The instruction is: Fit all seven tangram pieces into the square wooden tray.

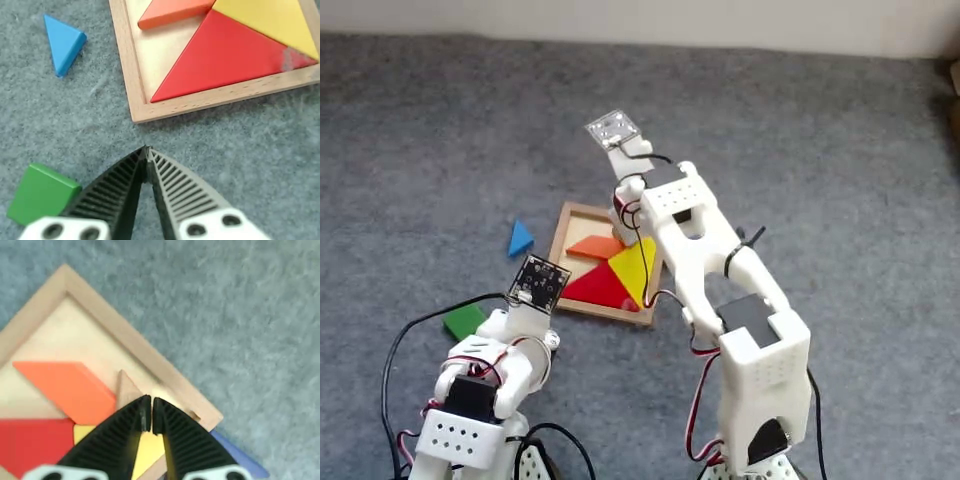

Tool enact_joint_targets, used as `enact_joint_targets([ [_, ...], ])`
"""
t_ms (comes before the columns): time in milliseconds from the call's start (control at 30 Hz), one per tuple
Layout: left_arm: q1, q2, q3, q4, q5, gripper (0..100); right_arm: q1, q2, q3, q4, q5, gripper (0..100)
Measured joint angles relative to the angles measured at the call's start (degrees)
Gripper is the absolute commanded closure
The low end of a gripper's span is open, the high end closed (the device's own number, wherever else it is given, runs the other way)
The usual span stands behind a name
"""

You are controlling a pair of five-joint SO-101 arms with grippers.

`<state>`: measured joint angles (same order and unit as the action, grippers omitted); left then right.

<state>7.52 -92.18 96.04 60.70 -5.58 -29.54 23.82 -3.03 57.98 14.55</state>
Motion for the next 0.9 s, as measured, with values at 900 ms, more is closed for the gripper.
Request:
enact_joint_targets([
  [900, 0.00, 0.00, 0.00, 0.00, 0.00, 99, -4.48, -9.58, 5.71, 0.70, 0.00, 97.9],
])
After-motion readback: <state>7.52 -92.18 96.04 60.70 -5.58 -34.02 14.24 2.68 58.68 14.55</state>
